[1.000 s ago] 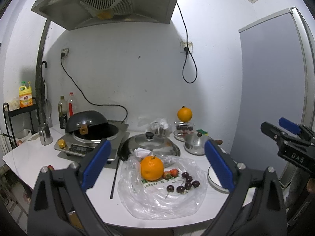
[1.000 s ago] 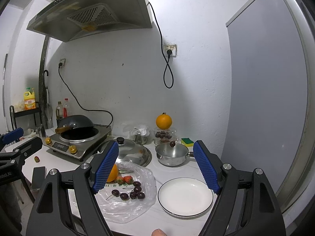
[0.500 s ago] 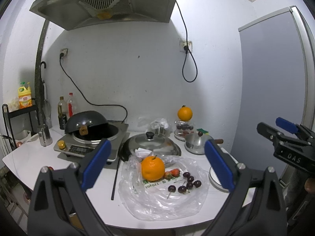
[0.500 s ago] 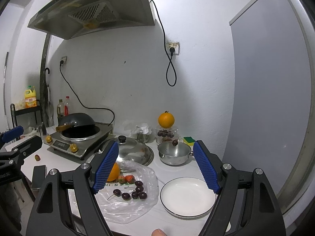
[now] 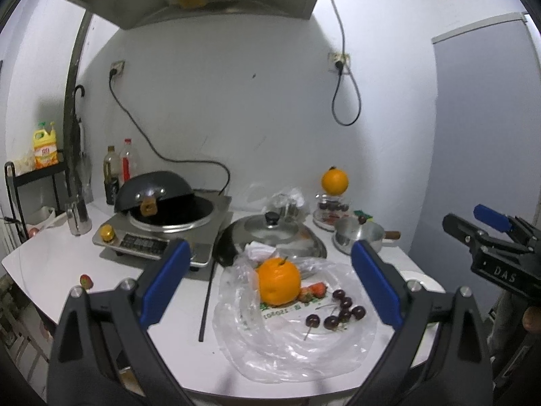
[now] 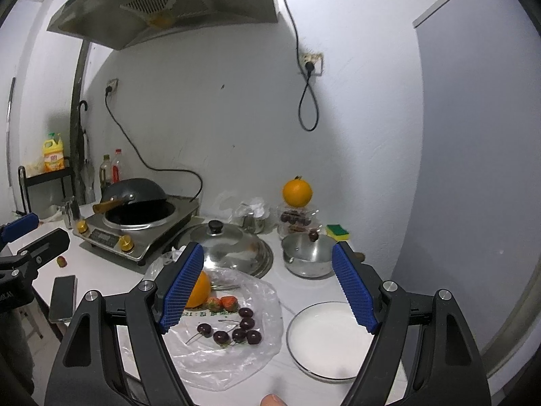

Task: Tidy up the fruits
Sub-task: 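Move the right gripper to the large orange and close on it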

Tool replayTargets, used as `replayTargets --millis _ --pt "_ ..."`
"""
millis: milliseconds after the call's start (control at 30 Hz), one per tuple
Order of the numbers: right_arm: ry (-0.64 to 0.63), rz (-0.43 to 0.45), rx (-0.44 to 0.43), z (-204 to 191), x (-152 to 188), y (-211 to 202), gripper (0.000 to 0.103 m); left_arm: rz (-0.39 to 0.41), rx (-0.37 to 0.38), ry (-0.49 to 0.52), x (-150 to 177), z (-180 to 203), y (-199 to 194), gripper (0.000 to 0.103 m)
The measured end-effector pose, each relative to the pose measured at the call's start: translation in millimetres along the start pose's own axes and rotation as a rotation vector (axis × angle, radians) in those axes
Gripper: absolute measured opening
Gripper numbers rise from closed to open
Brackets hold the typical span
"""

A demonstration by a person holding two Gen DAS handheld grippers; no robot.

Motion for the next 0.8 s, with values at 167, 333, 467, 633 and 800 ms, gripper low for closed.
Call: replayTargets --millis 167,333,467,633,800 --pt "-0.015 -0.051 -0.029 -13.0 10.6 27.7 0.081 -0.048 -0.018 -0.008 14.7 -15.8 23.9 0.097" --pt "-0.022 -0.099 -0.069 -29.5 21.4 55.7 0.081 -0.096 -0.029 -0.019 28.9 -29.7 47.7 0.097" --pt "-0.025 -0.137 -0.105 -41.5 30.8 80.1 0.081 -0.135 -0.041 -0.026 39.0 -42.7 66.4 0.097" --pt "-0.018 -0.180 -0.137 -53.7 42.9 107.3 0.081 -0.178 -0.058 -0.036 52.1 -57.3 85.6 0.097" --pt "-0.011 -0.223 -0.175 -67.0 55.7 133.7 0.081 -0.217 -0.064 -0.048 64.9 -70.2 104.5 0.097"
Point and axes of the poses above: each gripper's, at about its wrist camera, not at the fingertips, and y roughly the way its jaws point, z to its right, x to its underside, the point moved 8 cm from there along y, roughly the way its jaws point, and after that the axes turned 5 degrees about z, right-handed, at the moved point
